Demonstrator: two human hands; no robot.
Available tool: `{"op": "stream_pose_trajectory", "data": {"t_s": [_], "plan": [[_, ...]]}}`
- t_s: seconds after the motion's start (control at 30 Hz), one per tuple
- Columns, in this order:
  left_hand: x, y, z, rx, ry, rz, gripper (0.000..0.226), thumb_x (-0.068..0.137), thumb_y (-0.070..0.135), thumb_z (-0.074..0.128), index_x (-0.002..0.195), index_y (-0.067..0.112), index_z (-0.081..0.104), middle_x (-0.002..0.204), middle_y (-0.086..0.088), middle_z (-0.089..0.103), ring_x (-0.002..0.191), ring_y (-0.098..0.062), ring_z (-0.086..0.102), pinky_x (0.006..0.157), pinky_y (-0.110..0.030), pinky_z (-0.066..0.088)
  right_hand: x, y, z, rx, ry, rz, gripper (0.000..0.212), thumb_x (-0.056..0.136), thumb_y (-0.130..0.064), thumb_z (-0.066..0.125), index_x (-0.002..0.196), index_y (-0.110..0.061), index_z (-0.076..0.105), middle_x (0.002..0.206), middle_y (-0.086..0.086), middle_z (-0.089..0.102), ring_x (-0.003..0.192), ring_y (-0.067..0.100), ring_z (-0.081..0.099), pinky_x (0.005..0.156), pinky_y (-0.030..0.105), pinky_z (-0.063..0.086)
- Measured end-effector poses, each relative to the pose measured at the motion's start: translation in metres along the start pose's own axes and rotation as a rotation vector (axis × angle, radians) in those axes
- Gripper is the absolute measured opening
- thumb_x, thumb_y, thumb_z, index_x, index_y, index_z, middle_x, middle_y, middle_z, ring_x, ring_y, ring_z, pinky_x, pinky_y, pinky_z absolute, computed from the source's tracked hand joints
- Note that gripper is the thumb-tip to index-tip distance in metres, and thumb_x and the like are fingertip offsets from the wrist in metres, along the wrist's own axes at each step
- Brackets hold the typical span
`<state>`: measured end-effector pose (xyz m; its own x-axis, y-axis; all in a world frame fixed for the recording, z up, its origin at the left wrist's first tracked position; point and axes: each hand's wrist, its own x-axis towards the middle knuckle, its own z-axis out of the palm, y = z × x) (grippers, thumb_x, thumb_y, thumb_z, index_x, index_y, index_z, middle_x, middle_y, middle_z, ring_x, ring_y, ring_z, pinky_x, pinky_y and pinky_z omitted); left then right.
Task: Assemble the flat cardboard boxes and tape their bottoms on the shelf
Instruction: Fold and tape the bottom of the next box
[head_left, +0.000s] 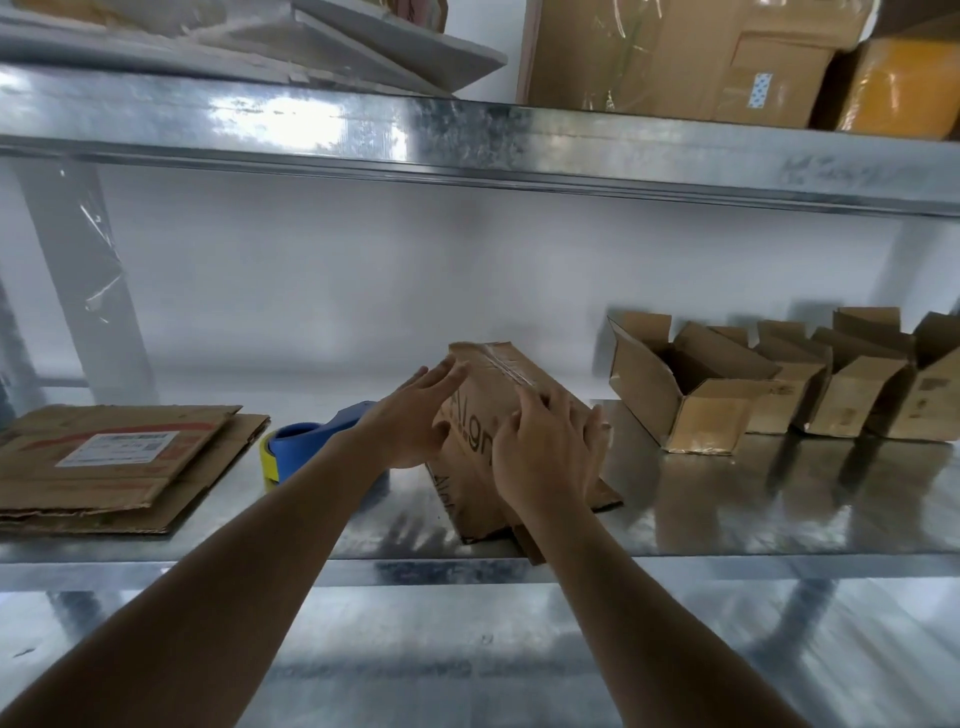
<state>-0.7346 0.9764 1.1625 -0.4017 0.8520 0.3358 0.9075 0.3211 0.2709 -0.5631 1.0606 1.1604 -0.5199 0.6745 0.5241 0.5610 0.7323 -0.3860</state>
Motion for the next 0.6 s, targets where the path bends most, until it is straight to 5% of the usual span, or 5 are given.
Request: {"op": "stream_pose_trajectory", "data": {"t_s": [0.13,0.27,0.4,0.6], "plan": [[0.005,0.008,-0.003,-0.009,-0.033,-0.026,0.084,0.105,0.018,0.056,0.165,0.031,-0.001,0.172,0.008,-0.009,0.159,-0.019,-0.006,0.13,-0.042,0.011,0.006,0.022,-0.009,0.103,0.026,0.031,0.044,0.102,-0.023,0.04,0.141,-0.03,0.058,0.143,-0.002,0.06,0.143,0.022,0.045,0.129,0.055,0.003],[0.007,0.017,-0.004,-0.004,-0.006,0.005,0.083,0.104,0.016,0.056,0.165,0.03,0.001,0.172,0.008,-0.007,0.16,-0.019,-0.002,0.127,-0.034,0.008,0.007,0.033,-0.016,-0.091,0.07,-0.069,0.049,0.101,-0.027,0.047,0.149,-0.027,0.044,0.134,-0.003,0.067,0.129,0.021,0.059,0.128,0.058,0.011],[0.008,0.022,-0.006,-0.016,0.019,0.02,0.079,0.104,0.014,0.057,0.166,0.025,0.007,0.174,0.004,-0.001,0.16,-0.018,0.004,0.126,-0.03,0.01,0.008,0.027,-0.021,-0.219,-0.101,-0.128,0.056,0.103,-0.054,0.052,0.151,-0.027,0.042,0.153,0.006,0.047,0.14,0.031,0.046,0.122,0.051,0.031],[0.007,0.0,-0.004,-0.112,0.096,-0.058,0.057,0.108,0.038,0.046,0.162,0.036,0.027,0.172,0.011,0.011,0.156,-0.015,0.024,0.121,-0.036,0.032,0.014,0.041,-0.043,-0.149,-0.127,-0.143,0.043,0.101,-0.031,0.064,0.142,-0.034,0.057,0.146,-0.006,0.053,0.14,0.026,0.043,0.127,0.051,0.022]]}}
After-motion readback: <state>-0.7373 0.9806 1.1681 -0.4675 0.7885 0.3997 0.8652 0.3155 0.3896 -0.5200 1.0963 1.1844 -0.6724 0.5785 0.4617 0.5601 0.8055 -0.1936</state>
